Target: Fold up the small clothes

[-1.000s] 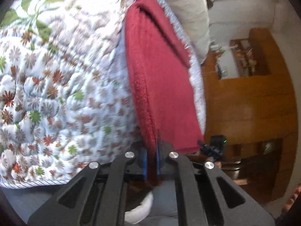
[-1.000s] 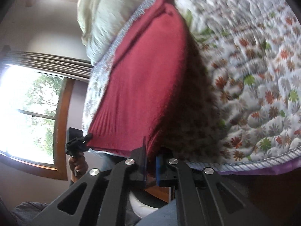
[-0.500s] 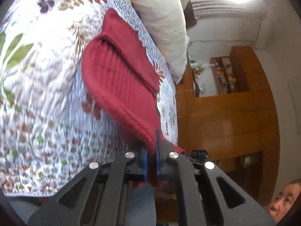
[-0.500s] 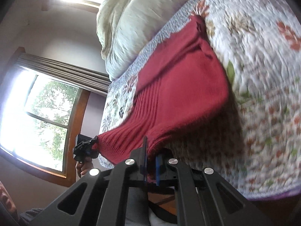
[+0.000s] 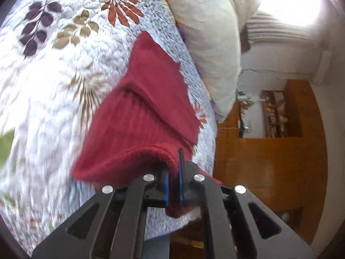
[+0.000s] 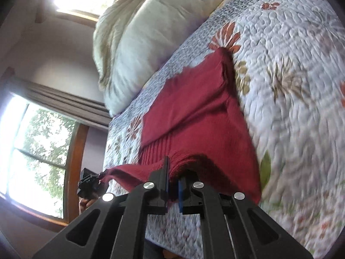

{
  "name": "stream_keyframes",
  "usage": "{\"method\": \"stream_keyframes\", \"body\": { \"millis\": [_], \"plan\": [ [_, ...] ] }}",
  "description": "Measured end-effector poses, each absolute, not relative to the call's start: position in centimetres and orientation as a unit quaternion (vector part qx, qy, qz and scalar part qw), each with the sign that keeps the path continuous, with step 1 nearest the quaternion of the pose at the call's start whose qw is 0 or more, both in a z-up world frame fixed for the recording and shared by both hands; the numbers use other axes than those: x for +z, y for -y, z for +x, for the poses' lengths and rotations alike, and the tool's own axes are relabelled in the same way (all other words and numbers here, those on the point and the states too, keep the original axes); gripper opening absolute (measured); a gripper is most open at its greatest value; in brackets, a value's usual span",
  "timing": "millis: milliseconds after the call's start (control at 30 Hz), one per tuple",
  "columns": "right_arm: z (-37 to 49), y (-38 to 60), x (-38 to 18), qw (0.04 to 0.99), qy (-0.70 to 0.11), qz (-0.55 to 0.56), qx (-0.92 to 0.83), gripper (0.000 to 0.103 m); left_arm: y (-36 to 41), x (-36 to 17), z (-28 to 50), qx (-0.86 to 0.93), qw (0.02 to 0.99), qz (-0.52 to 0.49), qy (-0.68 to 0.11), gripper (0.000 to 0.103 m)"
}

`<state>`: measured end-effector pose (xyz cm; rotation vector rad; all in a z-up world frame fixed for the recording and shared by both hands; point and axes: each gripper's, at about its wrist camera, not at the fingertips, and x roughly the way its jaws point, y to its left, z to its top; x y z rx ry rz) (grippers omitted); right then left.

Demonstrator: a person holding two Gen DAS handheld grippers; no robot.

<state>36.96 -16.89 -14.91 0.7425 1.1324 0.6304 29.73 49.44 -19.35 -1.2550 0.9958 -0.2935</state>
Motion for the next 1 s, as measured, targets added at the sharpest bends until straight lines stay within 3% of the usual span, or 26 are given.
{"method": "stream_keyframes", "body": {
  "millis": [367,500,567,600,633,800,1000],
  "plan": [
    [46.7,14.9,-21.3,0.722,-0.574,0.311,0.230,0.006,-50.7,-25.9,38.4,-0.070,0.660,-0.557,-0.499,0.007],
    [48.5,14.6,-23.0,0.714,-0.586,0.314,0.220,0.015,-51.6,-27.0,38.7,-0.062,0.651,-0.572,-0.495,0.024],
    [49.0,14.5,-22.9,0.709,-0.585,0.320,0.230,0.018,-52.1,-26.3,38.2,-0.058,0.659,-0.579,-0.477,0.041],
    [49.1,14.5,-22.5,0.711,-0.580,0.322,0.235,0.020,-52.4,-25.6,37.9,-0.056,0.668,-0.577,-0.467,0.058],
    [49.0,14.7,-21.6,0.719,-0.568,0.321,0.239,0.021,-52.7,-24.5,37.6,-0.054,0.684,-0.564,-0.460,0.066],
    [48.6,14.8,-18.6,0.747,-0.548,0.282,0.248,0.026,-51.8,-20.8,37.9,-0.070,0.744,-0.463,-0.476,0.068],
    [48.3,13.9,-19.1,0.773,-0.561,0.194,0.225,0.049,-49.9,-21.3,39.6,-0.071,0.759,-0.380,-0.524,0.071]
  ]
}}
